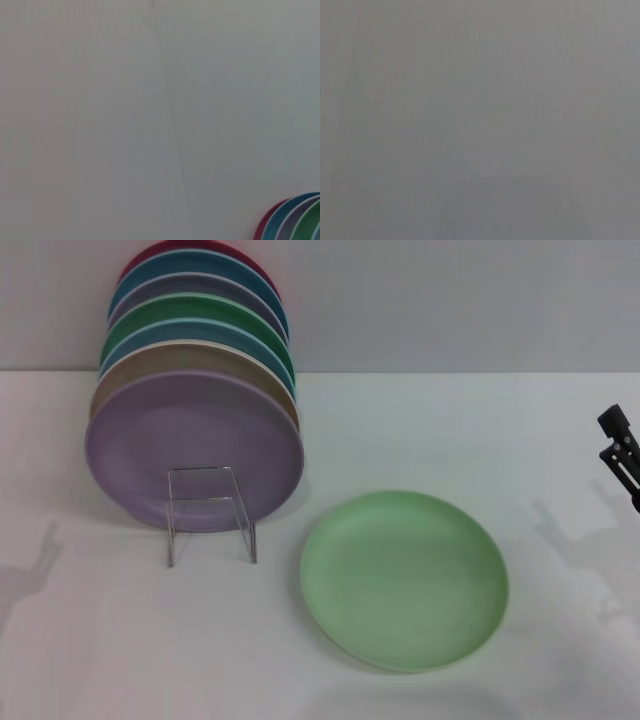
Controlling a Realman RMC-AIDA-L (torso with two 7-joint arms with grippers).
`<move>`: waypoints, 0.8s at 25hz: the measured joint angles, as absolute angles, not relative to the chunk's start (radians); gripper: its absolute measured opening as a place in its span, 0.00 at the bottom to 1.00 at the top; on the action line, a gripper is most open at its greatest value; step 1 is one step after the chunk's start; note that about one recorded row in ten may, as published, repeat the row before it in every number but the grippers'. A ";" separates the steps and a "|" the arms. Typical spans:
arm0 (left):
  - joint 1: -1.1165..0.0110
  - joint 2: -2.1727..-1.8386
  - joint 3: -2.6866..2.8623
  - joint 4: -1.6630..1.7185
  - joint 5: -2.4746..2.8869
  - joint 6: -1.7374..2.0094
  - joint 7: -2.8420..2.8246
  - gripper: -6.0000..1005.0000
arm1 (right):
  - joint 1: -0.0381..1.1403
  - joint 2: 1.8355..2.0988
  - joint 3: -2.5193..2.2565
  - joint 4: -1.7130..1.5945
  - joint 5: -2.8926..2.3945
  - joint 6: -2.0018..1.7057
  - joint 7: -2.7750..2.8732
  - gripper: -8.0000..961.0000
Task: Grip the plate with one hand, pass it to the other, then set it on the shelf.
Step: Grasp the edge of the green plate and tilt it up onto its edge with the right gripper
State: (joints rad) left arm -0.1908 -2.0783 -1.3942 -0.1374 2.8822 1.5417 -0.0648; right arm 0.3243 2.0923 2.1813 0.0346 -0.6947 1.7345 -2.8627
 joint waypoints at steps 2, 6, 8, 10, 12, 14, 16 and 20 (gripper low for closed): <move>-0.191 -2.078 -1.394 -0.137 2.883 1.542 -0.065 0.86 | 0.327 2.092 2.180 0.037 -0.695 1.737 -2.863 0.87; -0.188 -2.078 -1.394 -0.136 2.884 1.541 -0.066 0.86 | 0.363 2.092 2.180 0.044 -0.699 1.739 -2.863 0.87; -0.187 -2.078 -1.394 -0.134 2.883 1.541 -0.069 0.86 | 0.386 2.090 2.180 0.047 -0.700 1.734 -2.851 0.87; -0.185 -2.078 -1.394 -0.134 2.883 1.540 -0.071 0.86 | 0.423 2.078 2.179 0.092 -0.704 1.651 -2.721 0.87; -0.183 -2.078 -1.394 -0.138 2.883 1.540 -0.072 0.86 | 0.428 2.076 2.176 0.141 -0.718 1.593 -2.654 0.87; -0.182 -2.078 -1.394 -0.141 2.883 1.540 -0.072 0.86 | 0.422 2.079 2.160 0.285 -0.770 1.438 -2.509 0.87; -0.184 -2.078 -1.394 -0.142 2.885 1.541 -0.072 0.86 | 0.398 2.084 2.103 0.500 -0.847 1.242 -2.325 0.87; -0.188 -2.078 -1.392 -0.142 2.888 1.537 -0.070 0.86 | 0.335 2.075 1.881 0.938 -1.063 0.838 -1.902 0.86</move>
